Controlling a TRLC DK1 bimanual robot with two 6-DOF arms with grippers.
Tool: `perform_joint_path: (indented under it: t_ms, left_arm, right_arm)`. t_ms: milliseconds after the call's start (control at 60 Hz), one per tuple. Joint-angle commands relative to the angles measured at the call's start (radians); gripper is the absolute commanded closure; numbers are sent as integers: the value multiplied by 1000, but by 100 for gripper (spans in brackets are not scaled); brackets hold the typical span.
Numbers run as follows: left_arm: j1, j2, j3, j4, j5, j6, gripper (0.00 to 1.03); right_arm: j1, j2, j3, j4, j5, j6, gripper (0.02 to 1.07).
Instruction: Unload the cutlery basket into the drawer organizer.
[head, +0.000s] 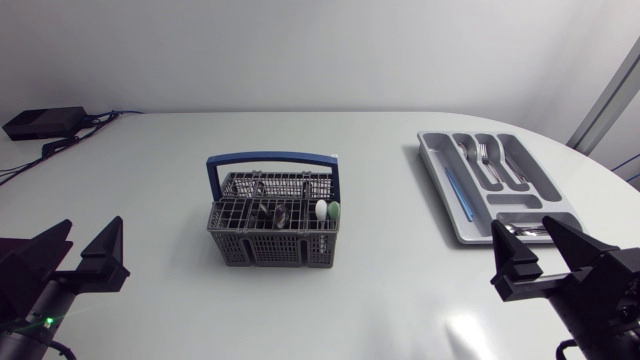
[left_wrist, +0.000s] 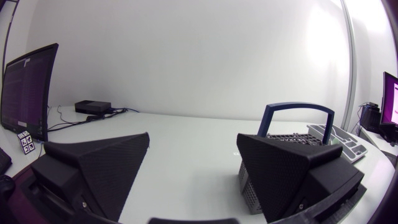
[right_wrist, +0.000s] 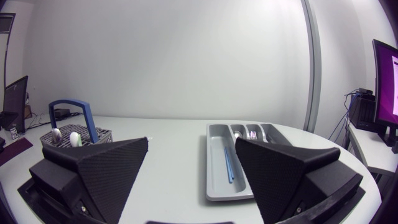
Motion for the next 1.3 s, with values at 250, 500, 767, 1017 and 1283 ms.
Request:
perform_joint_path:
  t_ms: [250, 500, 767, 1017, 1283]
  left_arm:
    - [-4, -8, -12, 12, -3, -4, 5]
    - [-7, -6, 82, -11, -6, -5, 5]
    - [-11, 34, 187, -27, -7, -5, 5]
    - [-13, 202, 315, -60, -13, -30, 5]
    - [-45, 560, 543, -217, -16, -104, 9]
  right_arm:
    - [13, -9, -14, 8, 13, 23, 6]
    - [32, 6, 41, 39, 27, 19, 7]
    - [38, 111, 126, 67, 29, 11, 7]
    - [119, 339, 281, 90, 105, 26, 7]
    - [309, 621, 505, -32, 266, 34, 7]
